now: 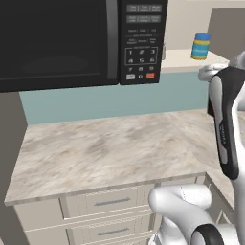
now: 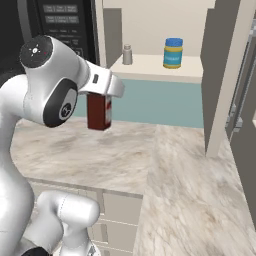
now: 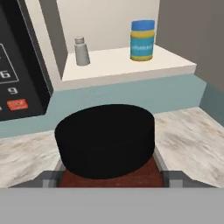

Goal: Collect the paprika, mayonnaise, and shaker from the cabinet and place them next to the stove.

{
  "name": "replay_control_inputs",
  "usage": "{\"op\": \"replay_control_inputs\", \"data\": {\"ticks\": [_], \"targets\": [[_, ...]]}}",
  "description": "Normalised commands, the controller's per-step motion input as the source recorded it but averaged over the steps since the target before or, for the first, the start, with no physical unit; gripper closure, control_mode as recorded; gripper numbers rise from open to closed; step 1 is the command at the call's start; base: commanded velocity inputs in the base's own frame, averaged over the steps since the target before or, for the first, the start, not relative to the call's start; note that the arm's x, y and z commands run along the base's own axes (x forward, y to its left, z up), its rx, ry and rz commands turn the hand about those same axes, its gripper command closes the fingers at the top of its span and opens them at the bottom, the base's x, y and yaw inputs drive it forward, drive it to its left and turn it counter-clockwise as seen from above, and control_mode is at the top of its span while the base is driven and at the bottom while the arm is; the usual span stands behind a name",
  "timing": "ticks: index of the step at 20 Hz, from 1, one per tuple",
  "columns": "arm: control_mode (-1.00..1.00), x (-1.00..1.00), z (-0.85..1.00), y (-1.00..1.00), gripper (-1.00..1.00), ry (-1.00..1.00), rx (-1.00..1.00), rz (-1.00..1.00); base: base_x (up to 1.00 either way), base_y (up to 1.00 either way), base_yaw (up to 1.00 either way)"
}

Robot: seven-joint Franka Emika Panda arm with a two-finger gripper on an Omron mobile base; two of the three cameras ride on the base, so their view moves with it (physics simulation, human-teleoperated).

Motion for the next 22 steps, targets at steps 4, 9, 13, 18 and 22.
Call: {"op": "replay_control_inputs", "data": {"ticks": [4, 9, 13, 18, 22], "targets": [[-1.0, -0.57, -0.3, 0.47, 1.0, 0.0, -0.03, 0.11, 0.0, 0.0, 0.0], [-1.0, -0.45, -0.26, 0.44, 1.0, 0.0, -0.01, 0.08, 0.0, 0.0, 0.0], [1.0, -0.2, -0.17, 0.22, 1.0, 0.01, -0.01, 0.0, -0.21, 0.29, 0.0], [1.0, 0.0, 0.0, 0.0, 1.0, 0.0, 0.0, 0.0, -0.47, 0.54, -0.11], [1.0, 0.0, 0.0, 0.0, 1.0, 0.0, 0.0, 0.0, -0.56, 0.34, -0.23]]}}
